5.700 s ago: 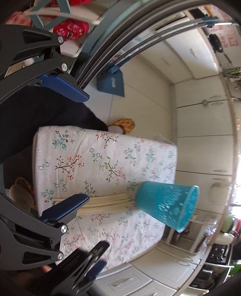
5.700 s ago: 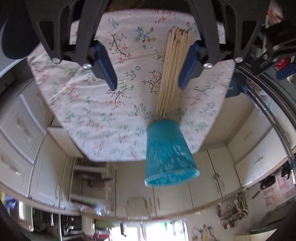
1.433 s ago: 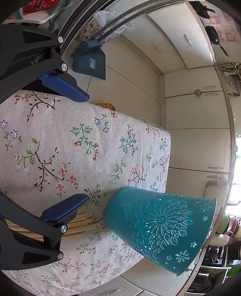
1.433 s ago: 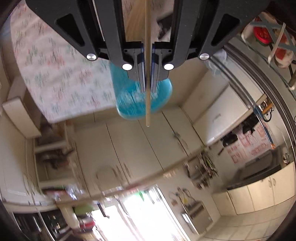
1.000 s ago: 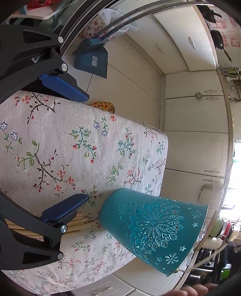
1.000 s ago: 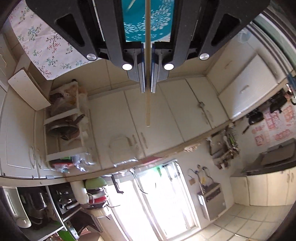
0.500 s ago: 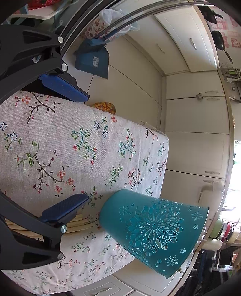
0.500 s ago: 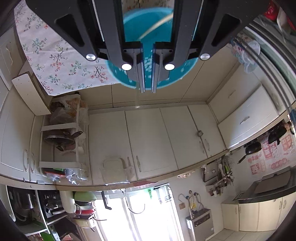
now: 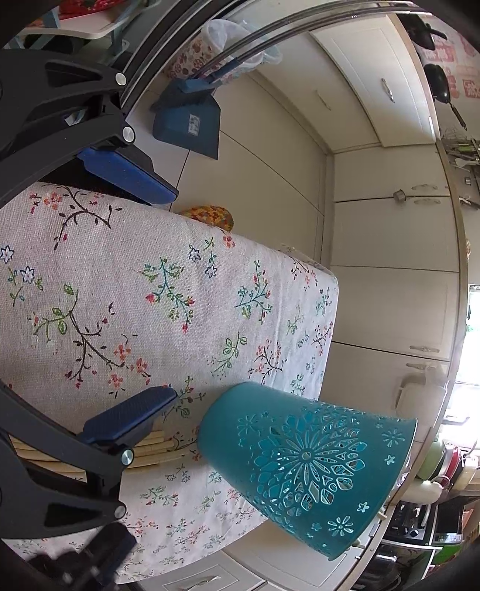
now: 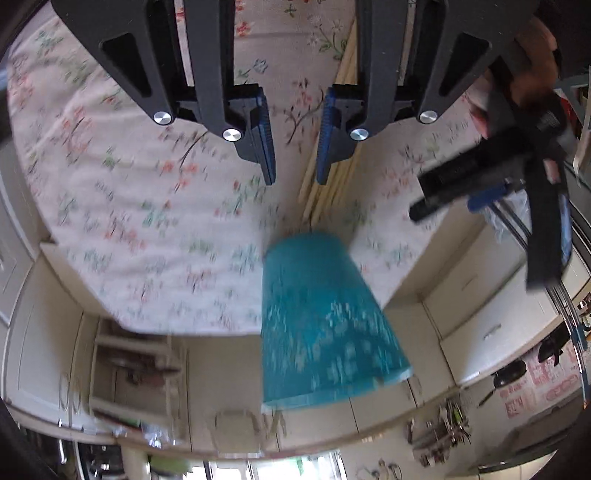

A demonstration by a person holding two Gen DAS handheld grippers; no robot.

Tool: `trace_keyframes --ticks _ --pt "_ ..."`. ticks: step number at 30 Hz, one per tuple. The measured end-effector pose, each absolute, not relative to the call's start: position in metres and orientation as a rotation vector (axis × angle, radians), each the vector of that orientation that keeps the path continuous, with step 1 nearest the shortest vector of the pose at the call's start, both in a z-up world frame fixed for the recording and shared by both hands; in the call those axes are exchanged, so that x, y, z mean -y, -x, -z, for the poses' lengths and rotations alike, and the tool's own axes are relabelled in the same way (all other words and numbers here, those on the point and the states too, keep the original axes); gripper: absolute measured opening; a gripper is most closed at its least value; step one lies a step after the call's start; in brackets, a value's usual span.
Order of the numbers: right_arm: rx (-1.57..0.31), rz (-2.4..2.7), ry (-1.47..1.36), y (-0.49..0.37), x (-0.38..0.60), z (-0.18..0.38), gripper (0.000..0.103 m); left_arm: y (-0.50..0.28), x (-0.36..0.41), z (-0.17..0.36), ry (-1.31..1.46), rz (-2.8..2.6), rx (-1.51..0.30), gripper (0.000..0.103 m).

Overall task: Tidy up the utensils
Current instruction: 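Lower the left tool to the stick bundle and close on one stick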

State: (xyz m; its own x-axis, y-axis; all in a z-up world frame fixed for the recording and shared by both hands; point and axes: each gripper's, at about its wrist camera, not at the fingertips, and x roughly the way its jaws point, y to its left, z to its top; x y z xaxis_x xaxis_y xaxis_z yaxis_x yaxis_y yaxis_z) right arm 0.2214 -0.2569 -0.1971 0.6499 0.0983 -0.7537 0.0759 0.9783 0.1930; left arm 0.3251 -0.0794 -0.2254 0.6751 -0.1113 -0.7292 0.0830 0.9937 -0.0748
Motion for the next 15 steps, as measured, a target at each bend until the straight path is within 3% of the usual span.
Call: trace_keyframes --ticks 15 --pt "-0.929 0.002 -0.135 -0.238 0.236 0.224 0.022 -0.325 0.079 0.227 0.04 0.116 -0.824 0.095"
